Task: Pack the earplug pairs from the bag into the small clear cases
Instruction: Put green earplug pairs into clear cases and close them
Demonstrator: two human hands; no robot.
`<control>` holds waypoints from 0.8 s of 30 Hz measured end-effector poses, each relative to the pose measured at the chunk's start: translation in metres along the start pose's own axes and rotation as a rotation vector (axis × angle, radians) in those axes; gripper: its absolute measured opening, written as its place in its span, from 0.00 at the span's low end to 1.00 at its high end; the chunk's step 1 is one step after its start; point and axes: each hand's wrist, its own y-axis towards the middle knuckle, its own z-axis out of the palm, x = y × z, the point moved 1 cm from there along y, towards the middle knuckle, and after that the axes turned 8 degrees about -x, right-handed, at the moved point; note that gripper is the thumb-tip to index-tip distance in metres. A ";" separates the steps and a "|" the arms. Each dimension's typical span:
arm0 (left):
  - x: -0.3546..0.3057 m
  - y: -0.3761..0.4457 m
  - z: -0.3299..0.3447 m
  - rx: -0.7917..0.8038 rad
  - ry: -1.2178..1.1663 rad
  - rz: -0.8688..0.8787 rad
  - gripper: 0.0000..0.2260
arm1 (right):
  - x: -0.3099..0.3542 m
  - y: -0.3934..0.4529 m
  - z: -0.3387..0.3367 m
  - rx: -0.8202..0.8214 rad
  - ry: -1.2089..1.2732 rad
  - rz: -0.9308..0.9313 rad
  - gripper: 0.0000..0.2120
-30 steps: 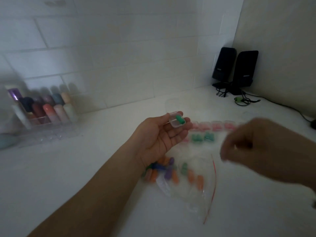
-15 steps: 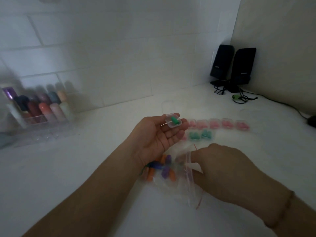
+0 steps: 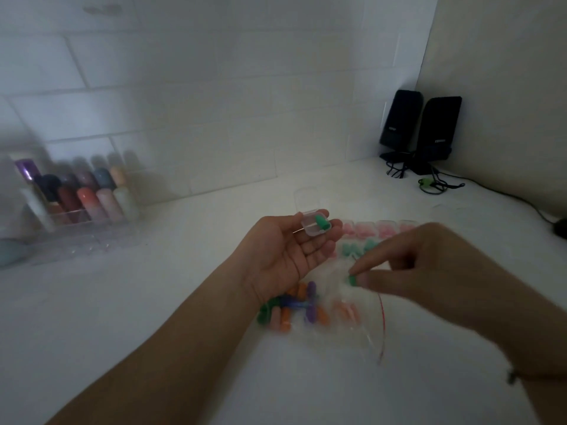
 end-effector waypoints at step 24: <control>0.010 -0.009 0.005 0.264 0.185 -0.106 0.18 | -0.012 0.007 0.017 -0.425 -0.198 -0.366 0.06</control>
